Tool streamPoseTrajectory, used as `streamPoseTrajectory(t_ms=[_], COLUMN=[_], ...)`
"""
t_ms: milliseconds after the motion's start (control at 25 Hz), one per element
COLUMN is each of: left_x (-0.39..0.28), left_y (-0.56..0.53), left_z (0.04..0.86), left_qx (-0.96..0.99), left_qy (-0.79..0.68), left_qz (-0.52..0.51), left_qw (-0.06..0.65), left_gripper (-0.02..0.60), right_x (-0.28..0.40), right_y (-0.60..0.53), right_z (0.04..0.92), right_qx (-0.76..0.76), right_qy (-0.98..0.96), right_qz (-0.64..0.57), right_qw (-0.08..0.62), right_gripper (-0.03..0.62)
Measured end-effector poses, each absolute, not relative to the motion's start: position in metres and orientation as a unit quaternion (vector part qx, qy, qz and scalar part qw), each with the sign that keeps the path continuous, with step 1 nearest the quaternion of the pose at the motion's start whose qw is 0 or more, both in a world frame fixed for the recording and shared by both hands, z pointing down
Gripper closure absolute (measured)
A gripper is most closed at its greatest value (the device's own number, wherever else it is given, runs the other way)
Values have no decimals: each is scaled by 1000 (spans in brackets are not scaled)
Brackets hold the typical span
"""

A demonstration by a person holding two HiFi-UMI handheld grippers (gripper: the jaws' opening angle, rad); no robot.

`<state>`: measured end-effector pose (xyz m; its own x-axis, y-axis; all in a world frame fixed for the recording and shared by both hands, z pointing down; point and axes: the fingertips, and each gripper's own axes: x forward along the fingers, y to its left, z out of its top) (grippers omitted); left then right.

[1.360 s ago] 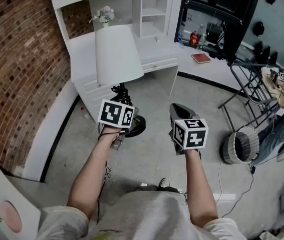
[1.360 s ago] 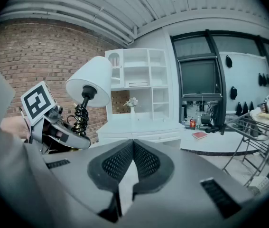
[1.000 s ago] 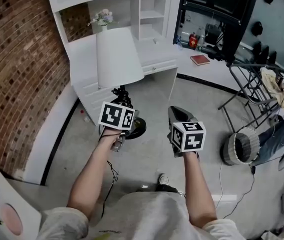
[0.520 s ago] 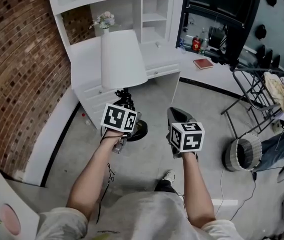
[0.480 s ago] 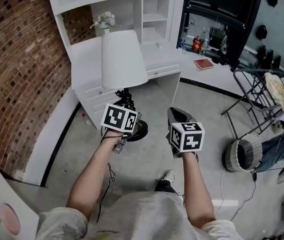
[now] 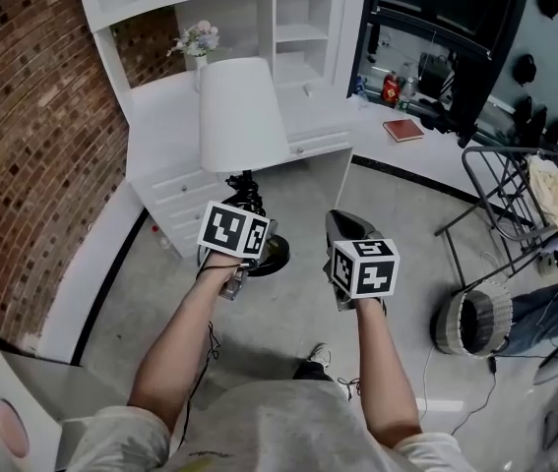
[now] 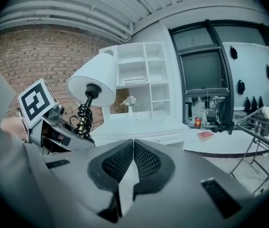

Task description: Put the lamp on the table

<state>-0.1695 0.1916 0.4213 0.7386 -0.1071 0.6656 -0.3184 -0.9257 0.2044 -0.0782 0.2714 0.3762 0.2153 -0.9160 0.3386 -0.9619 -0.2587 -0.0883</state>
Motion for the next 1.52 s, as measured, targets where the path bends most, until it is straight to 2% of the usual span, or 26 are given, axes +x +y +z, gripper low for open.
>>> streamPoseTrajectory(t_ms=[320,800,1520], left_x=[-101,-33,1], left_y=[179,163,146], left_z=[419,418,427], left_qx=[915,910,898], left_qy=[-133,-163,-208], left_qz=[342,344,347], left_qw=[165,167,174], left_gripper=[476,476,477], right_x=[-7,63,104], right_y=[251,225,201], right_z=[374,376,381], right_qx=[760,733,705], right_qy=[-624,-654,-684], right_qz=[168,171,173], right_qw=[72,75,71], right_gripper=[589,589,589])
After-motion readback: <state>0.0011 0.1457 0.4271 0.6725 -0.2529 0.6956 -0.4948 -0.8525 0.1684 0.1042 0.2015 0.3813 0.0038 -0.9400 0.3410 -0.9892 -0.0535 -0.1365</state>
